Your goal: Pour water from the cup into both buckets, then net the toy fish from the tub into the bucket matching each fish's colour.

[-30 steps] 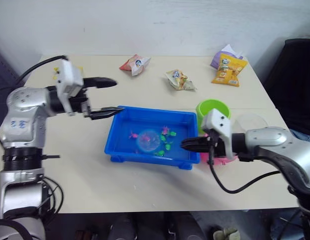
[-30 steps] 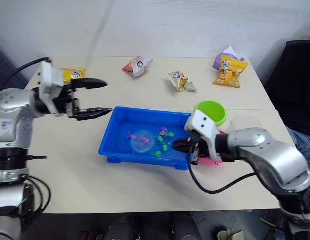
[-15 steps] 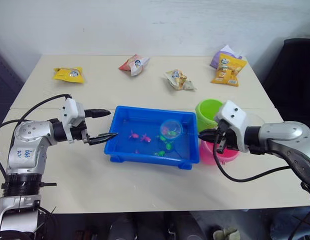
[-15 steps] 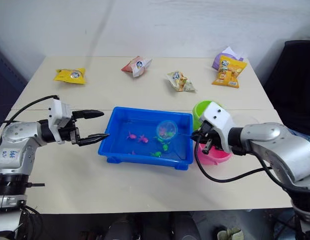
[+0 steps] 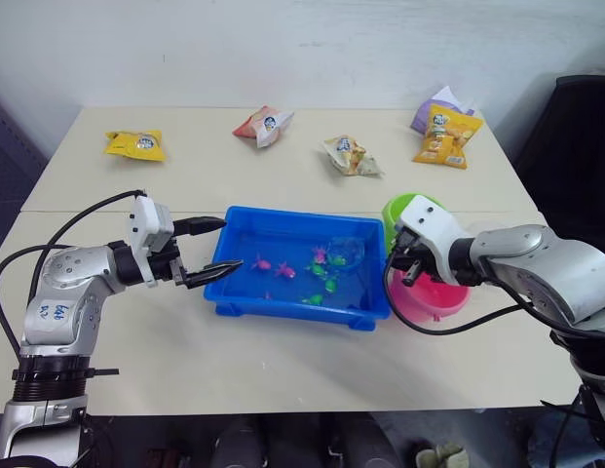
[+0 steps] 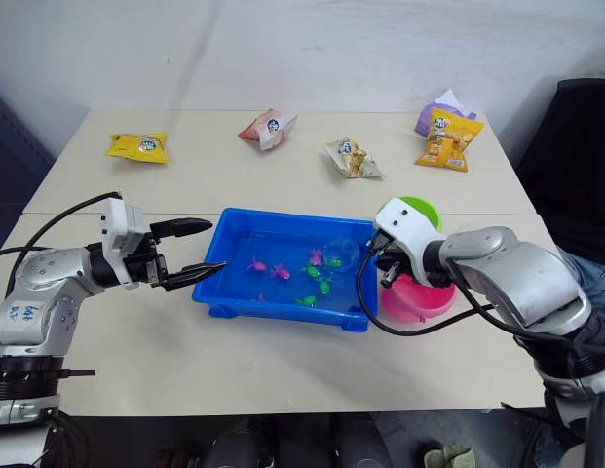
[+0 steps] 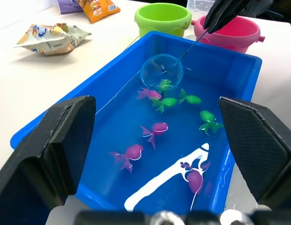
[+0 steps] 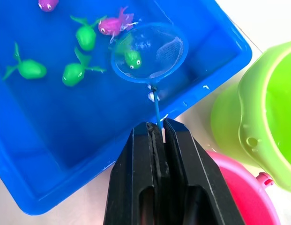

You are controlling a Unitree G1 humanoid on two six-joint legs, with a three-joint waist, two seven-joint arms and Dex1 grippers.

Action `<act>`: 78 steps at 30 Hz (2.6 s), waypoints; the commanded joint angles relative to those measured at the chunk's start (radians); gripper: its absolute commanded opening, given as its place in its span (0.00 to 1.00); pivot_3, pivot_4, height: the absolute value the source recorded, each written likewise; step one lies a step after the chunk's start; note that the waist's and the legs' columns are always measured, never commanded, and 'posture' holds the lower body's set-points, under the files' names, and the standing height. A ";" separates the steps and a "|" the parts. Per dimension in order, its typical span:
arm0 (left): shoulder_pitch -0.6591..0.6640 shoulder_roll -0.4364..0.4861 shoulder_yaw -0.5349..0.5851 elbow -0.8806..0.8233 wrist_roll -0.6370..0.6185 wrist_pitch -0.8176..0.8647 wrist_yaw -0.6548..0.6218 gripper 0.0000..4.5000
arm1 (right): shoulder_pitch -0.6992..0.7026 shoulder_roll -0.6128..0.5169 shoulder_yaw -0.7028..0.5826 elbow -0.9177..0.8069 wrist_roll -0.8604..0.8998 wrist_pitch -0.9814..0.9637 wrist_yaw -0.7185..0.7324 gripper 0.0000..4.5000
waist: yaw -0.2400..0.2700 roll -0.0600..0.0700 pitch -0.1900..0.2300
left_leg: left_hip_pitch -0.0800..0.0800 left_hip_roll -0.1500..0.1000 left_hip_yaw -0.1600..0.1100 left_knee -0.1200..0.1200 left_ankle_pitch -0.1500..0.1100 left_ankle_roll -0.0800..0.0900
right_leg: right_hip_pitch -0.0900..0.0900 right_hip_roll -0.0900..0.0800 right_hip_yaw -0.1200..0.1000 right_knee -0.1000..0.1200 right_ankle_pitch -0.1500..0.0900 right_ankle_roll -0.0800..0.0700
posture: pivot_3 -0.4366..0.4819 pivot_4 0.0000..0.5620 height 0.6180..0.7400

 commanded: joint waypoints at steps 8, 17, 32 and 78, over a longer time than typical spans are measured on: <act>0.014 0.008 0.015 -0.053 -0.022 0.008 0.005 1.00 | -0.051 0.014 0.049 -0.008 -0.039 0.023 0.022 0.00 | -0.001 0.000 0.000 | 0.000 0.000 0.000 0.000 0.000 0.000 | 0.000 0.000 0.000 0.000 0.000 0.000 | 0.48 0.27 0.99; 0.055 0.047 0.021 -0.053 -0.020 0.027 -0.027 1.00 | -0.078 0.069 0.081 0.010 -0.050 0.020 0.024 0.00 | -0.002 0.000 0.000 | 0.000 0.000 0.000 0.000 0.000 0.000 | 0.000 0.000 0.000 0.000 0.000 0.000 | 0.48 0.27 0.99; 0.115 0.095 0.037 -0.043 -0.010 0.020 -0.045 1.00 | -0.094 0.128 0.147 0.120 -0.171 -0.165 0.045 0.00 | -0.005 0.000 0.000 | 0.000 0.000 0.000 0.000 0.000 0.000 | 0.000 0.000 0.000 0.000 0.000 0.000 | 0.48 0.27 0.99; 0.218 0.200 0.115 0.036 0.026 -0.041 -0.056 1.00 | -0.144 0.270 0.225 0.171 -0.270 -0.251 0.122 0.00 | -0.027 0.002 0.001 | 0.000 0.000 0.000 -0.002 0.000 0.000 | -0.001 -0.001 -0.001 0.000 0.000 -0.001 | 0.48 0.27 0.99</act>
